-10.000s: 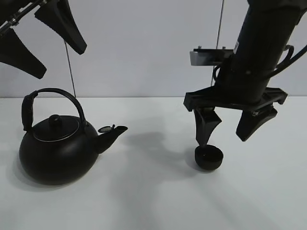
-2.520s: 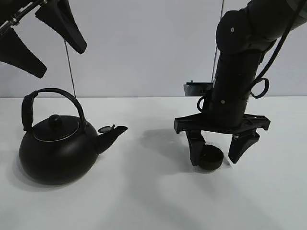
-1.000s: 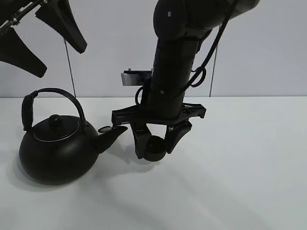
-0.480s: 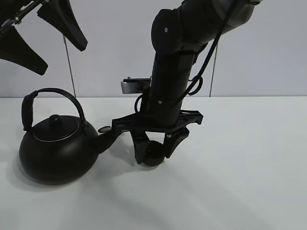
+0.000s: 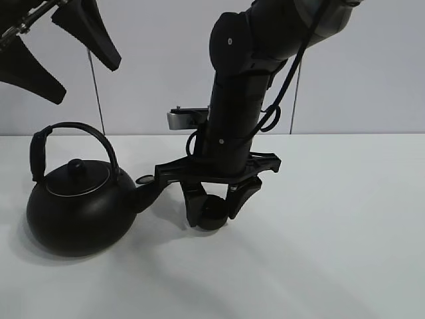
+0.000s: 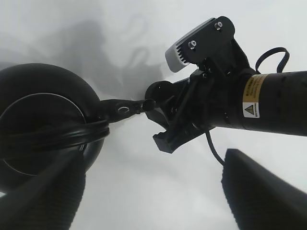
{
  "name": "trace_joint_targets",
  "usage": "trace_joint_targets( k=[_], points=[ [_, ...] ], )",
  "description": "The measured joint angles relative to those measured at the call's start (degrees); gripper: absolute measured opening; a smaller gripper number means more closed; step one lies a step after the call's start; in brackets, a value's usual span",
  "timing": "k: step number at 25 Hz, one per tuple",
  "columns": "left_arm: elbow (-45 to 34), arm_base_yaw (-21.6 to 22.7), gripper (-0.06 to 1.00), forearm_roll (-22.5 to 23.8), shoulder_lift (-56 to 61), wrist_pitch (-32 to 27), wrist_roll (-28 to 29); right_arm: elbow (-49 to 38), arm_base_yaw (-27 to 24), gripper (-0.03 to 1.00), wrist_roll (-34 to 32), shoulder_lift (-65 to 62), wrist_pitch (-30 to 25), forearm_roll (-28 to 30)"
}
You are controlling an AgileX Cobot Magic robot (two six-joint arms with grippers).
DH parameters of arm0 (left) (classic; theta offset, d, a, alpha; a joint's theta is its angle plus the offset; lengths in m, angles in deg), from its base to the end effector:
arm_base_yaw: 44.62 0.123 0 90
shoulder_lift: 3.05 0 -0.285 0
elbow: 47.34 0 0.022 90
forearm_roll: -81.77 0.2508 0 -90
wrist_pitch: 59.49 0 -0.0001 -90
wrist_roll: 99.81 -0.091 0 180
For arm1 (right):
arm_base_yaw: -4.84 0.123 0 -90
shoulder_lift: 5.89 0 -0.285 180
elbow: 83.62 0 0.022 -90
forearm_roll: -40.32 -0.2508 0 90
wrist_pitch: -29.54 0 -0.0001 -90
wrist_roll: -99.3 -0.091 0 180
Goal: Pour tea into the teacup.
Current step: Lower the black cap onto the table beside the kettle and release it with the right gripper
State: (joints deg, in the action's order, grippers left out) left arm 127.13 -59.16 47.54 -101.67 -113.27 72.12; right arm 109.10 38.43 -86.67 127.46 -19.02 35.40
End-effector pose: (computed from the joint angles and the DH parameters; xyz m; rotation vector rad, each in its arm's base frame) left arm 0.3076 -0.1225 0.2928 0.1738 2.6868 -0.7858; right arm 0.3631 0.2482 0.1322 -0.6380 2.9125 0.1933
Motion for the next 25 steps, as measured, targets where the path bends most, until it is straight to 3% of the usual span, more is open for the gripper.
trace_joint_targets(
  k=[25],
  points=[
    [0.0,0.0,0.57,0.0,0.0,0.1,0.0,0.2,0.0,0.4,0.0,0.5,0.5,0.1]
  ],
)
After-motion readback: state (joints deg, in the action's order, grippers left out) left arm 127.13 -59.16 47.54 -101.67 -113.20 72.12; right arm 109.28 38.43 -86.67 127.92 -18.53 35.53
